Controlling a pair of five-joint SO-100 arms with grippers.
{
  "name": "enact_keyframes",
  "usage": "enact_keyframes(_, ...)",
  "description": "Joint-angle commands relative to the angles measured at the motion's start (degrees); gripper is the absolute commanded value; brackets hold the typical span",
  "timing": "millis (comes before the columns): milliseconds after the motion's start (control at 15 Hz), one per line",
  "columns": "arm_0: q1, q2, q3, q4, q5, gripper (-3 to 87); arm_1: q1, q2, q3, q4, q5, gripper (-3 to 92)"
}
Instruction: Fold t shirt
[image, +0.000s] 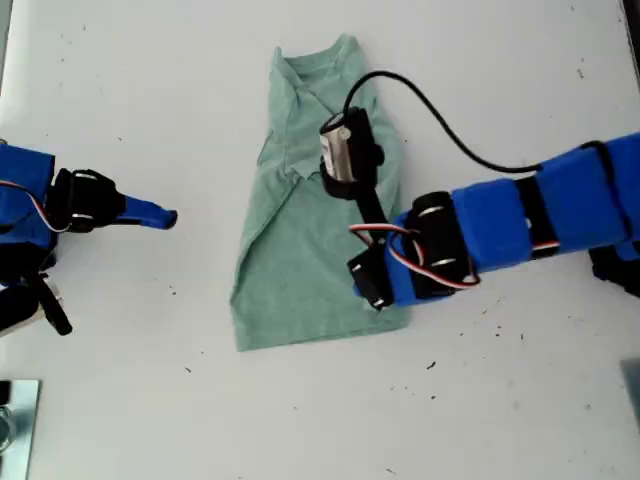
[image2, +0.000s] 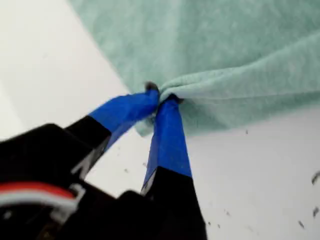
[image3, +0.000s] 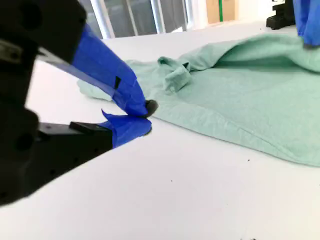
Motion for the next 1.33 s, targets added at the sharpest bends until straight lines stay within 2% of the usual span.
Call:
enact_keyframes(0, 0.53, 0.35, 0.79, -0.53, 0.62, -0.1, 0.70, -4.04, 0.70, -8.26, 1.58, 26.2)
enact_keyframes(67, 0.62, 0.35, 0.79, -0.53, 0.62, -0.1, 0.35, -5.01, 0.44, -9.14, 1.32, 33.3)
enact_keyframes(133, 0.70, 0.35, 0.79, -0.53, 0.62, -0.1, 0.00, -4.48, -0.18, -8.35, 1.58, 31.2)
enact_keyframes(333, 0.79, 0.35, 0.79, -0.44, 0.62, -0.1, -0.79, 3.25, -14.85, 7.12, -0.88, 29.2)
enact_keyframes(467, 0.79, 0.44, 0.79, -0.44, 0.62, -0.1, -1.14, 14.06, -16.08, 12.74, -2.64, 29.2)
enact_keyframes(600, 0.53, 0.62, 0.79, -0.35, 0.62, -0.1, 1.58, 29.27, 0.97, 16.96, -0.97, 26.2)
enact_keyframes(733, 0.35, 0.70, 0.79, -0.35, 0.62, -0.1, 6.15, 47.64, 31.20, 8.53, -5.54, 5.4)
enact_keyframes(800, 0.35, 0.70, 0.79, -0.35, 0.62, -0.1, 8.79, 56.34, 45.70, 4.66, -5.71, 2.5)
enact_keyframes(1000, 0.35, 0.70, 0.79, -0.26, 0.26, 0.3, 14.33, 81.12, 81.65, -5.98, -7.12, 2.5)
enact_keyframes(1133, 1.76, 3.52, 0.79, 0.53, 0.00, -0.2, 16.79, 90.79, 92.81, -5.98, -6.94, 2.5)
enact_keyframes(1267, 3.60, 2.02, -0.35, 0.44, -4.83, -0.2, 18.90, 98.35, 98.79, -5.89, -7.38, 2.5)
